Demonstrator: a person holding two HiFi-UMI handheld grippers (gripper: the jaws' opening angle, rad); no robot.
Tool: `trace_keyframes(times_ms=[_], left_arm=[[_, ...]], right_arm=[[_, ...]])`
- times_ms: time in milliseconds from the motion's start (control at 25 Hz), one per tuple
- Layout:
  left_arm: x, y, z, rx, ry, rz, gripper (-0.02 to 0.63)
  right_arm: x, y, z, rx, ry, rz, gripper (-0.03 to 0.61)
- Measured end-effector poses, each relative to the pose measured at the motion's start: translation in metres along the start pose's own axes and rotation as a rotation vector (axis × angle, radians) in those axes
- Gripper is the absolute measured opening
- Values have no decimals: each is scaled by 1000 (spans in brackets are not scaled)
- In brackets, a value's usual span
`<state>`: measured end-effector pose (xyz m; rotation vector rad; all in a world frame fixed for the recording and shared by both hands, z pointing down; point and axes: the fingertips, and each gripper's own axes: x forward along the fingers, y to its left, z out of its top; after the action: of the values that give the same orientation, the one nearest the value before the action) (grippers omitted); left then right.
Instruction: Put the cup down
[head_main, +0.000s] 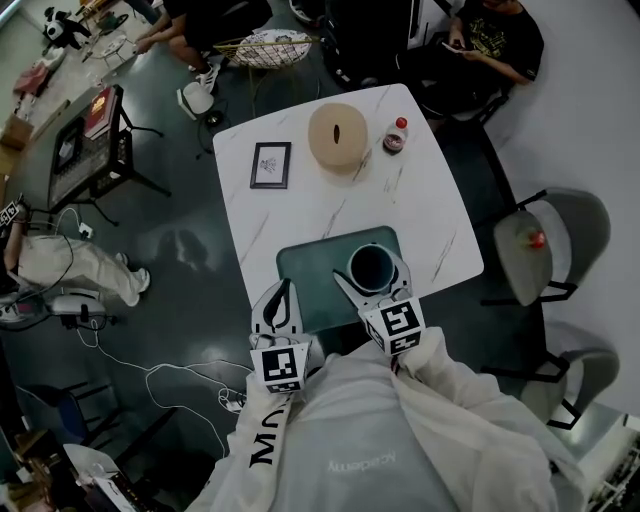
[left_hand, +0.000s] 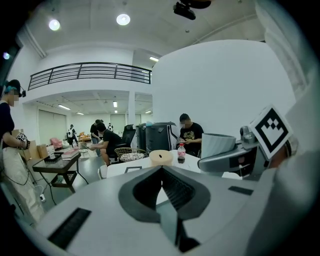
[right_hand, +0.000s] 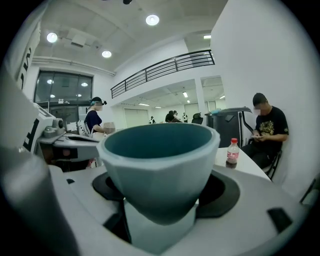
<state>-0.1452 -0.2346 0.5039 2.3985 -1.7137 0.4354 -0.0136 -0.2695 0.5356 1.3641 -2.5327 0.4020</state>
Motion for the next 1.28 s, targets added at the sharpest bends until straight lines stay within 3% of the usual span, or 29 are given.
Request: trace_keyframes(times_ms=[360,1280], left_arm=[[30,6,-17,25,-8,22,11],[93,-7,-67,34,107,35,11]], right_arm=[[37,-15,-34,-45,34,44,382],[101,-21,-104,-100,141,208,382]])
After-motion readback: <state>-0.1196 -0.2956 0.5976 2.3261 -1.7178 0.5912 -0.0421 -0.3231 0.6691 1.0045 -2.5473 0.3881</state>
